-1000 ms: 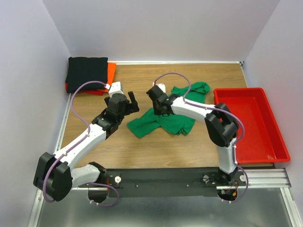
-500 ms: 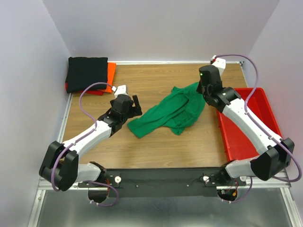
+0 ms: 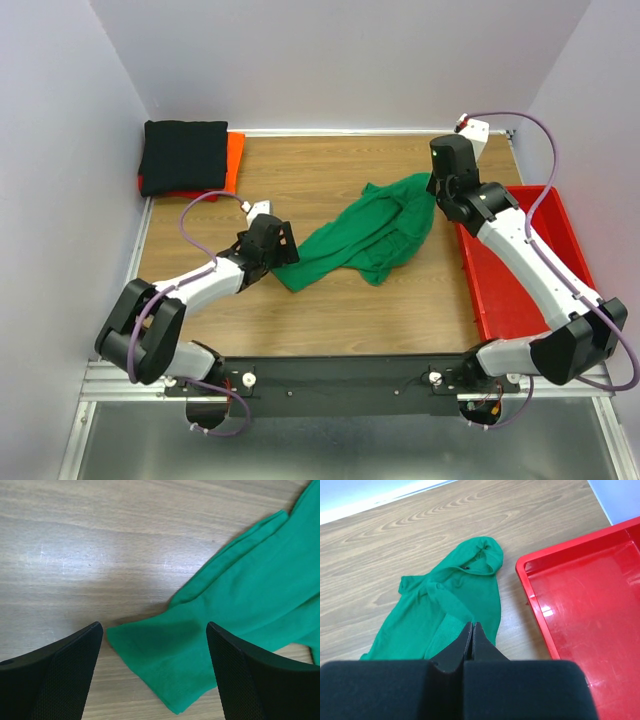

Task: Fold and stack the t-shirts
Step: Flatten the tshirt out

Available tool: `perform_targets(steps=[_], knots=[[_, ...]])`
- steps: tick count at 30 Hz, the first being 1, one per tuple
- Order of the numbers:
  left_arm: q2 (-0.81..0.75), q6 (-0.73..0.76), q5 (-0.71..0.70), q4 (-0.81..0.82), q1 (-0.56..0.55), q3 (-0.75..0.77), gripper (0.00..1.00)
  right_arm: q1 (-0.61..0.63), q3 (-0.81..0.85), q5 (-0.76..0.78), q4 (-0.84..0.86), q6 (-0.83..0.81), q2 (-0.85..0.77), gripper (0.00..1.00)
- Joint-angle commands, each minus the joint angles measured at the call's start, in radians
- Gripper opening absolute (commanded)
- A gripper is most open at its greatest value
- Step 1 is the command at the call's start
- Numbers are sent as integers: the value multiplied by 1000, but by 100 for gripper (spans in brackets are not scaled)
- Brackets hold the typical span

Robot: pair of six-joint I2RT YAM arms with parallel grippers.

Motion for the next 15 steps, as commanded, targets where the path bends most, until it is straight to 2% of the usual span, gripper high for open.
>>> perform_targets(steps=[1,6,7,8,11,12,13,14,15], knots=[[42,-29,-17,27,-5,-22,91,-5,32,10,-12,-8,-1,0],[99,-29,9,82,-9,-11,86,-7,31,-10,-12,-6,4,1],[105,-23,20,93,-9,-6,78,-7,31,-13,-12,-4,2,0],[119,-18,29,114,-11,-2,76,-7,32,-18,-12,-4,2,0],[163,-6,58,145,-11,29,61,-7,41,-24,-12,-4,12,0],[183,5,73,146,-11,59,48,-7,54,-35,-12,-7,16,1],[188,5,73,146,-11,76,41,-7,54,-35,-12,-9,18,0],[190,17,75,142,-11,95,27,-7,57,-41,-10,-9,15,1],[190,17,67,133,-11,134,7,-7,61,-42,-10,-9,13,0]])
